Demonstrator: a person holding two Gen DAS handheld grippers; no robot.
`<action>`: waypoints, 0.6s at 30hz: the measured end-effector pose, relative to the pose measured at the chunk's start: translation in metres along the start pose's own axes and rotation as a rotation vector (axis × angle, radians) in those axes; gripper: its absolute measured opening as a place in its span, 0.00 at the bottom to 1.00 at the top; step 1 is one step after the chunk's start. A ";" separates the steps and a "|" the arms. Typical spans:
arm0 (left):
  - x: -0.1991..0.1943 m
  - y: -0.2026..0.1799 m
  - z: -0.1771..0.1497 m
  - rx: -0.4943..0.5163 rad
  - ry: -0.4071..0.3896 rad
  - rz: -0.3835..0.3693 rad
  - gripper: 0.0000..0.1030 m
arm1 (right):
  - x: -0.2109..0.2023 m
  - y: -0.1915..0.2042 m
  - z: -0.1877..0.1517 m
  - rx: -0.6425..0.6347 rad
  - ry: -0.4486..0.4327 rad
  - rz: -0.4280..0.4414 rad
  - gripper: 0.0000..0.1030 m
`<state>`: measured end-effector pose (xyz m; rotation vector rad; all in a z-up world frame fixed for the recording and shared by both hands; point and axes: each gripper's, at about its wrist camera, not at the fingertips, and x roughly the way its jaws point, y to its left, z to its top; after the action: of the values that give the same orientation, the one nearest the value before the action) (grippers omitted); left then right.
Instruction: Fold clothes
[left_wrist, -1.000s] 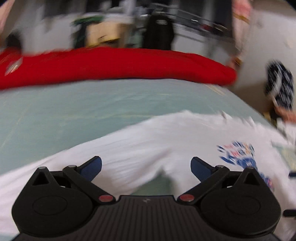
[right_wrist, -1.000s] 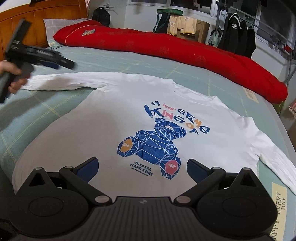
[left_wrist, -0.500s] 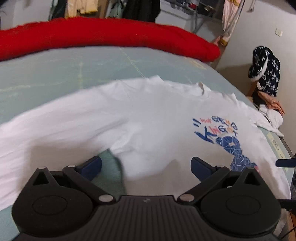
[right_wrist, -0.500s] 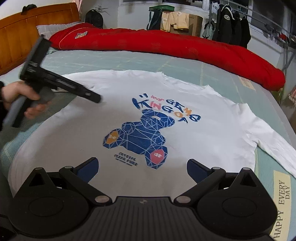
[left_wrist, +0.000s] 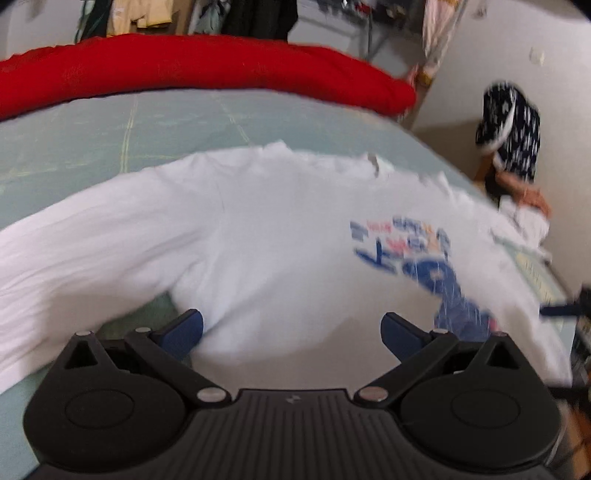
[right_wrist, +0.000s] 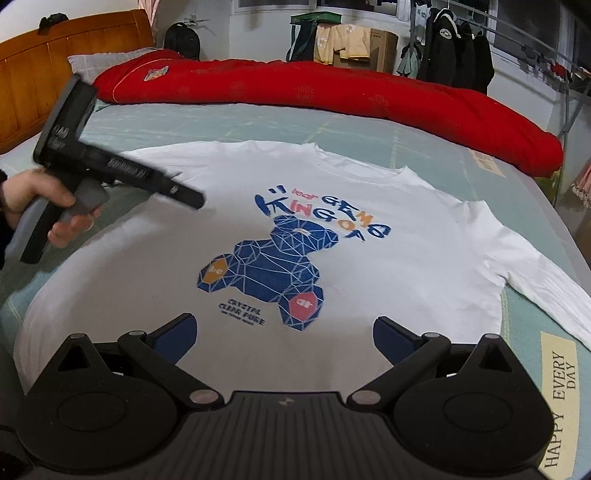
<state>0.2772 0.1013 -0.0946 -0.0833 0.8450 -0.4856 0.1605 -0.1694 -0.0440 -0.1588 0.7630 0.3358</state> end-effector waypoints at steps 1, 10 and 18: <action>-0.004 -0.002 -0.001 0.006 0.020 0.013 0.99 | 0.000 -0.002 -0.001 0.005 0.001 -0.003 1.00; -0.011 -0.037 0.001 0.090 -0.006 -0.066 0.99 | 0.005 -0.017 -0.004 0.057 0.001 -0.025 1.00; -0.002 -0.040 -0.006 0.048 0.024 -0.015 0.99 | -0.007 -0.048 -0.006 0.078 -0.013 -0.086 1.00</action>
<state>0.2567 0.0670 -0.0865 -0.0396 0.8558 -0.5215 0.1689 -0.2177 -0.0424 -0.1158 0.7528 0.2249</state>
